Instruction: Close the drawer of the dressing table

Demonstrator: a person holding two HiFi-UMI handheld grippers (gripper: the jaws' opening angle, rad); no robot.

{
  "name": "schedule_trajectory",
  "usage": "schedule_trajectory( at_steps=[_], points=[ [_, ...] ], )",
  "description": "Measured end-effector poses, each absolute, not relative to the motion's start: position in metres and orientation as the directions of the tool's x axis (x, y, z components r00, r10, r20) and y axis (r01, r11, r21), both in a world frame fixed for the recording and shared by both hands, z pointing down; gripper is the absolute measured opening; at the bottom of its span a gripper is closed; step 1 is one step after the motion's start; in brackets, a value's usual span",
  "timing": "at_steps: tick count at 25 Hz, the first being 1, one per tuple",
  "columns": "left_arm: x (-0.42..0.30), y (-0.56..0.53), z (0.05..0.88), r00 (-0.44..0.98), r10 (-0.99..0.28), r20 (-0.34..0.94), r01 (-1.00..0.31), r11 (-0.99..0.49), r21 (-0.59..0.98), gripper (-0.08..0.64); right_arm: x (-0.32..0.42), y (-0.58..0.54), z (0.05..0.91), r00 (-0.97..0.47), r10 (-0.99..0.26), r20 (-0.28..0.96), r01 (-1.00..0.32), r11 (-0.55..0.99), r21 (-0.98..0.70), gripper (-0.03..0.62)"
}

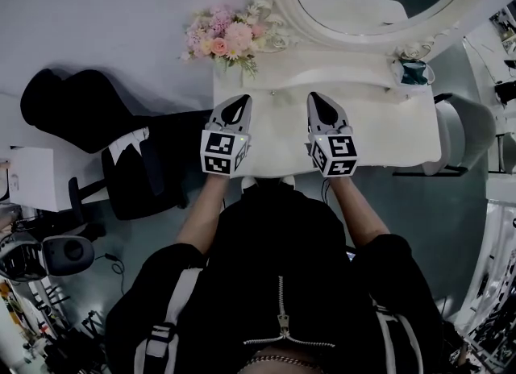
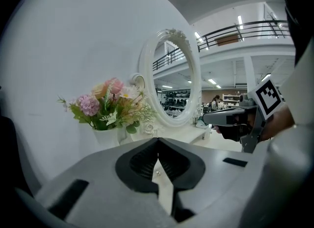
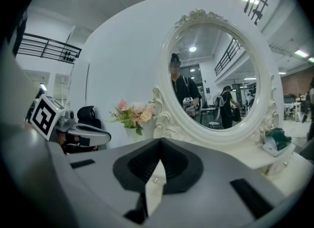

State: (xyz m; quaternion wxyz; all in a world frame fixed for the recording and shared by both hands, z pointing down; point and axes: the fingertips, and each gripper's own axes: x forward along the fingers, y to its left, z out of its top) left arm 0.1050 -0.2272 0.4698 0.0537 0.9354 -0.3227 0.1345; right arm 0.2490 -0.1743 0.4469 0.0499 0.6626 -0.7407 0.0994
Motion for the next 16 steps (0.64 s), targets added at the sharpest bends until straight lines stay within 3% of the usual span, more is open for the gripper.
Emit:
schedule_trajectory(
  at_steps=[16],
  points=[
    [0.1059,-0.2242,0.4749,0.757,-0.583,0.295,-0.616,-0.787,0.026,0.006,0.2466,-0.1688,0.4554,-0.121,-0.967,0.225,-0.99,0.1,-0.1,0.0]
  ],
)
